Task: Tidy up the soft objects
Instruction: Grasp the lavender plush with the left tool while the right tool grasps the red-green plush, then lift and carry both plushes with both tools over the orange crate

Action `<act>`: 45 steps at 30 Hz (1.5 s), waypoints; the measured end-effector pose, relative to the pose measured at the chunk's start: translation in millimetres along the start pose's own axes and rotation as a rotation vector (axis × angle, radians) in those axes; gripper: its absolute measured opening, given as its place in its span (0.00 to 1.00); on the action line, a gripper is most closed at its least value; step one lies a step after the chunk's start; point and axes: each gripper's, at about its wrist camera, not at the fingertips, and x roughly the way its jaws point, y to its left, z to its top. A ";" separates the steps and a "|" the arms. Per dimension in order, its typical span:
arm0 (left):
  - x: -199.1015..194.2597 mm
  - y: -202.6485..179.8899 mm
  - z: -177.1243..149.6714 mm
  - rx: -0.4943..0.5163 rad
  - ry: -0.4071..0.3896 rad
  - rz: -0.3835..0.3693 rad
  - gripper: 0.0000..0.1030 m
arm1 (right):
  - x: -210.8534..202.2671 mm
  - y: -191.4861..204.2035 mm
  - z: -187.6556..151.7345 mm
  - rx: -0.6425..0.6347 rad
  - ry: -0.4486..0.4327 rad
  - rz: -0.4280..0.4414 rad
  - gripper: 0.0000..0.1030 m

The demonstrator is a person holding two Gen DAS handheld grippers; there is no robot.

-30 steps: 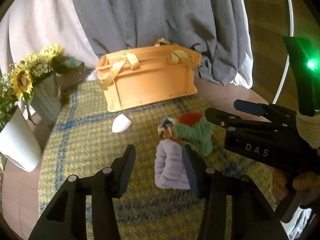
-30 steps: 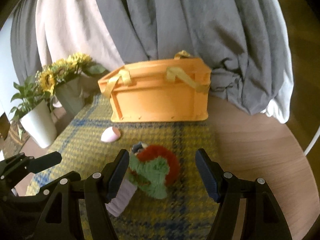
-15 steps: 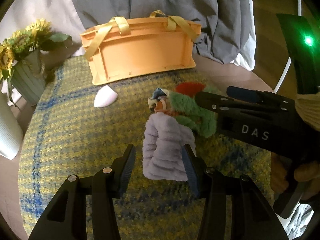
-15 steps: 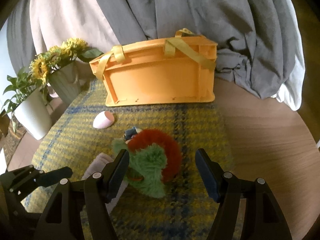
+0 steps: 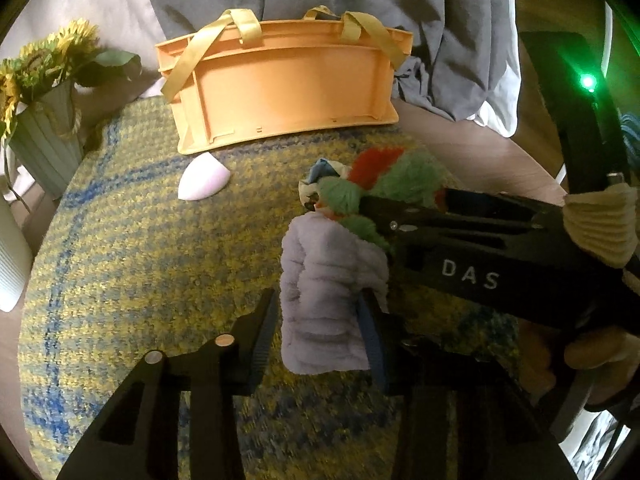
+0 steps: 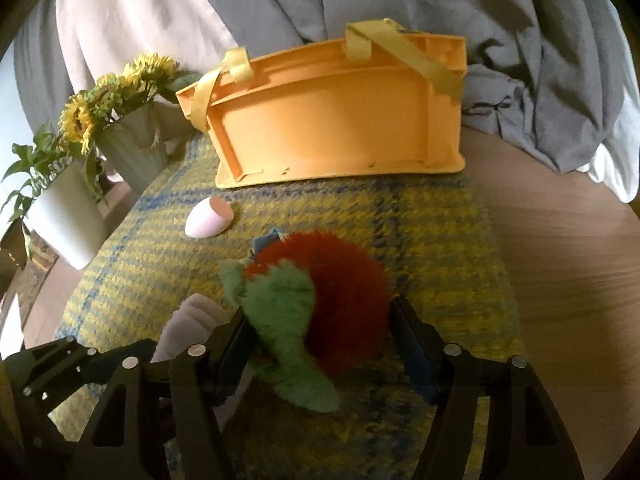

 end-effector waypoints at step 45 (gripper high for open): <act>-98.0 27.3 46.8 -0.080 -0.288 -0.025 0.15 | -99.7 37.1 37.2 0.017 -0.212 -0.103 0.40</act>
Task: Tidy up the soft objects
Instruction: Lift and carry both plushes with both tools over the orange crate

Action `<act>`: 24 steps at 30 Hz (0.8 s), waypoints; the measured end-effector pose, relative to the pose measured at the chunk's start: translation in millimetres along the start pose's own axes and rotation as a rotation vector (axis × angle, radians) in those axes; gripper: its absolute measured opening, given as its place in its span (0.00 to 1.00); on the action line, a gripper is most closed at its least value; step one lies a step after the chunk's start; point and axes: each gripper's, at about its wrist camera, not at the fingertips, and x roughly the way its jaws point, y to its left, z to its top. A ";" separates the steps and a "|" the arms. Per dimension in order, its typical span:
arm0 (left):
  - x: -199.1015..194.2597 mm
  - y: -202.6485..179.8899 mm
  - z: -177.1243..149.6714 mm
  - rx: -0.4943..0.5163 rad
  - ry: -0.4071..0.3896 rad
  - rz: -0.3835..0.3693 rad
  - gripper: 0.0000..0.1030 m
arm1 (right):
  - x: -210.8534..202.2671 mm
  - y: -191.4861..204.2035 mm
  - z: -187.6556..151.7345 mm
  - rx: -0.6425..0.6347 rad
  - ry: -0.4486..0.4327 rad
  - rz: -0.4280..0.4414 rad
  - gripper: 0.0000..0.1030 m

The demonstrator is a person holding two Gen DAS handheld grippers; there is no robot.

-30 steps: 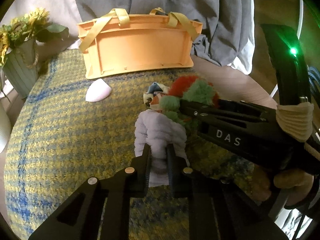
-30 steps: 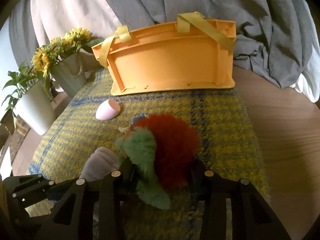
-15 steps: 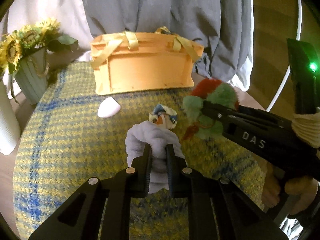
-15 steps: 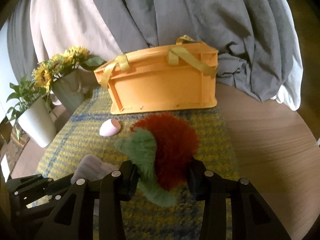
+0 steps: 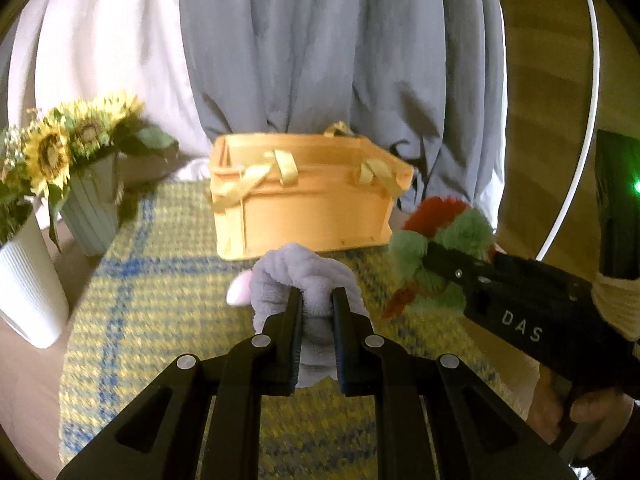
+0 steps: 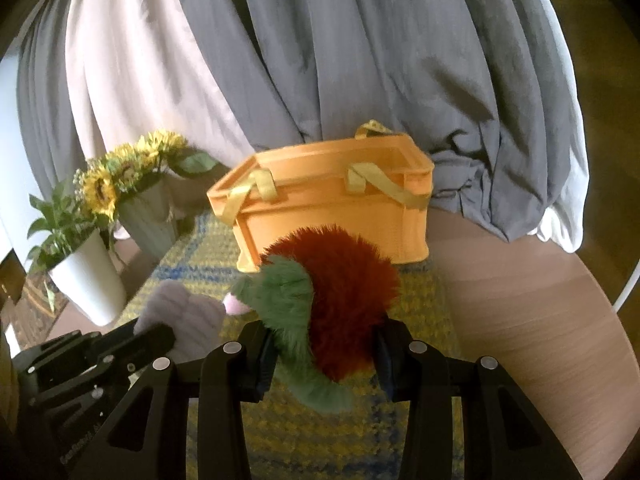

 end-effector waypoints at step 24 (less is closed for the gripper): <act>-16.1 17.0 77.4 0.045 -0.226 -0.016 0.15 | -14.4 25.3 64.9 0.026 -0.174 -0.004 0.40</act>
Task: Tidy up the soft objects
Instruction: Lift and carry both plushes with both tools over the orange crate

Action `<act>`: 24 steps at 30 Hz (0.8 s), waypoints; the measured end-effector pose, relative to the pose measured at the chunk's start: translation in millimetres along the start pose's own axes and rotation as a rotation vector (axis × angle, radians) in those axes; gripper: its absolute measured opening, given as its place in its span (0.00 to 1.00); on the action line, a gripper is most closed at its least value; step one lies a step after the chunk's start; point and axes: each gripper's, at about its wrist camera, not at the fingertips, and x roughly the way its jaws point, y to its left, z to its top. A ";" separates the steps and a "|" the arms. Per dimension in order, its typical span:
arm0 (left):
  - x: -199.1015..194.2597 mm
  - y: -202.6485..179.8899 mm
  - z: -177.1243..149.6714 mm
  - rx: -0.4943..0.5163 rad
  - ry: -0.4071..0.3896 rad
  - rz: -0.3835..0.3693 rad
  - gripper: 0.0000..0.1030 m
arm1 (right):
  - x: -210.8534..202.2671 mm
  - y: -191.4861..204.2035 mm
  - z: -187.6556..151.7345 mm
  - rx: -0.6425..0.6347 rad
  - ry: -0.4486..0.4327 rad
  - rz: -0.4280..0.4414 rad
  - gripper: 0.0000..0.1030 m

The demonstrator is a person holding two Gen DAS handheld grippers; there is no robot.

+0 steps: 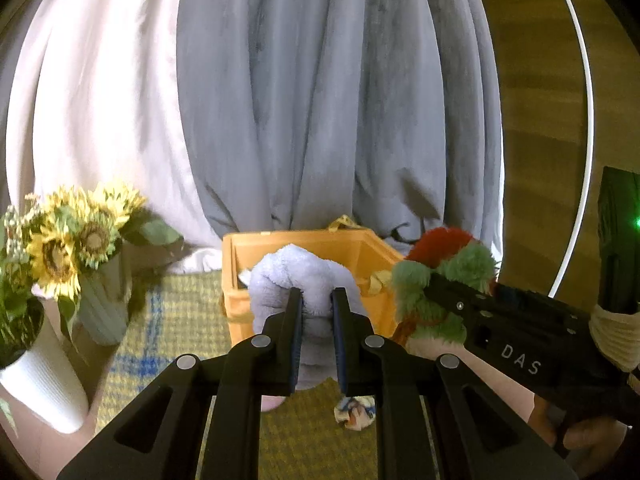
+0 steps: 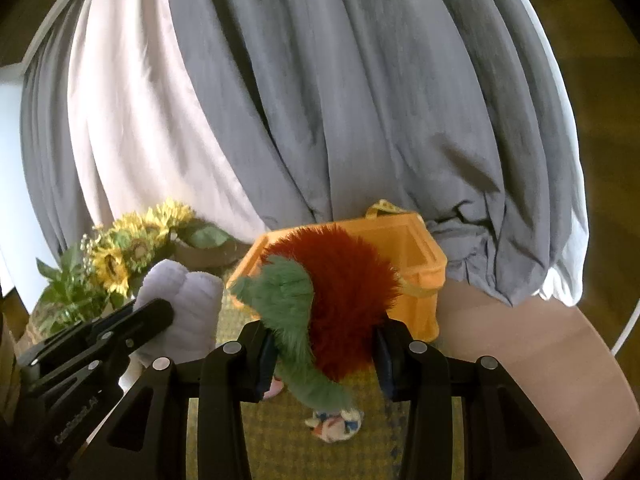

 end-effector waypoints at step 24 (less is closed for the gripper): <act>41.4 10.8 48.6 0.064 -0.106 -0.007 0.15 | 36.1 -6.1 47.4 -0.006 -0.104 0.008 0.40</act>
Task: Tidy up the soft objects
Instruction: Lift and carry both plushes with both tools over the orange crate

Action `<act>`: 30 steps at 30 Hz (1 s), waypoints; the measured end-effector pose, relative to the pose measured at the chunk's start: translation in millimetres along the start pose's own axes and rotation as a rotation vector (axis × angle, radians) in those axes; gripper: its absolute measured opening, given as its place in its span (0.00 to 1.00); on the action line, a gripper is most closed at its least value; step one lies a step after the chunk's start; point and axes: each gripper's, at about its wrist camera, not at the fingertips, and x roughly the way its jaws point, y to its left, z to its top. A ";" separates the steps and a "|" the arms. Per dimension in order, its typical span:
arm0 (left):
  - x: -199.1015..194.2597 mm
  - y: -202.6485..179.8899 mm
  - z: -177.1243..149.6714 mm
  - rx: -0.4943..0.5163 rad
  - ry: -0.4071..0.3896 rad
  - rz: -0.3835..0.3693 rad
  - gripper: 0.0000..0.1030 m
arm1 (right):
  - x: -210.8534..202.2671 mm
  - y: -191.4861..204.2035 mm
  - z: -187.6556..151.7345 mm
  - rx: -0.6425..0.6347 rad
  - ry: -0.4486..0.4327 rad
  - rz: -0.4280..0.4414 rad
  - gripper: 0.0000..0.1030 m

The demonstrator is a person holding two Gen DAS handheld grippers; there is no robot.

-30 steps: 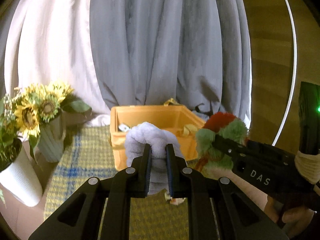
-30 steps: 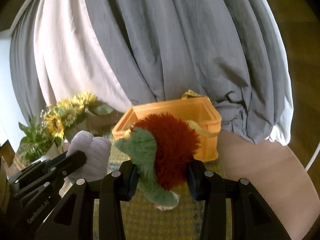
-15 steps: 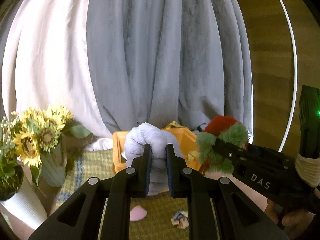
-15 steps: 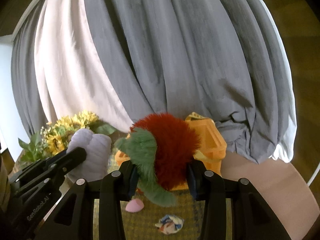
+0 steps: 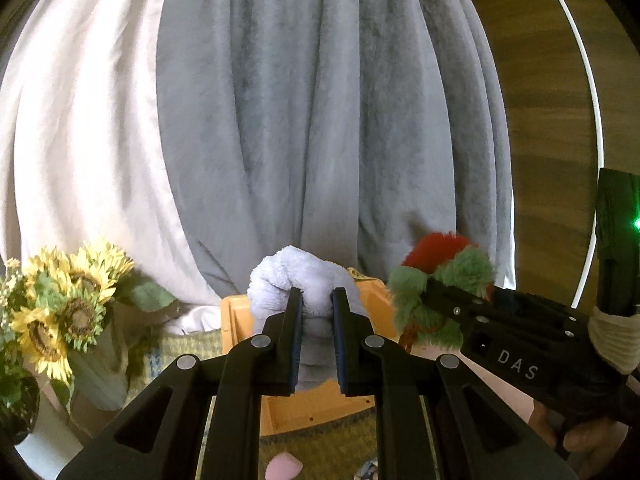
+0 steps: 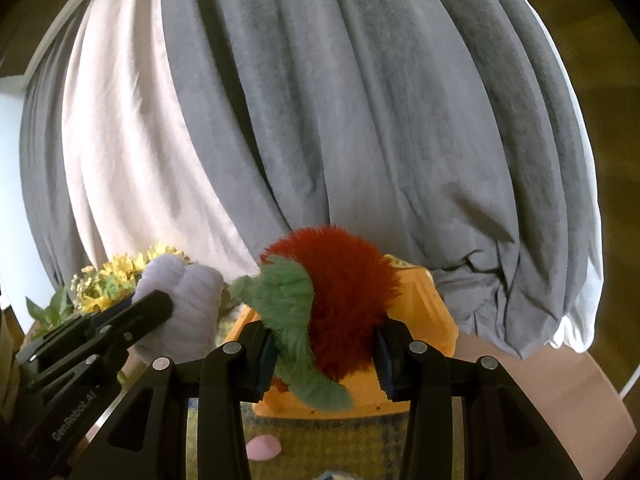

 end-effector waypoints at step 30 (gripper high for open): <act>123.2 13.3 0.3 0.026 0.075 -0.007 0.15 | 119.1 -41.0 18.9 -0.009 0.059 -0.027 0.40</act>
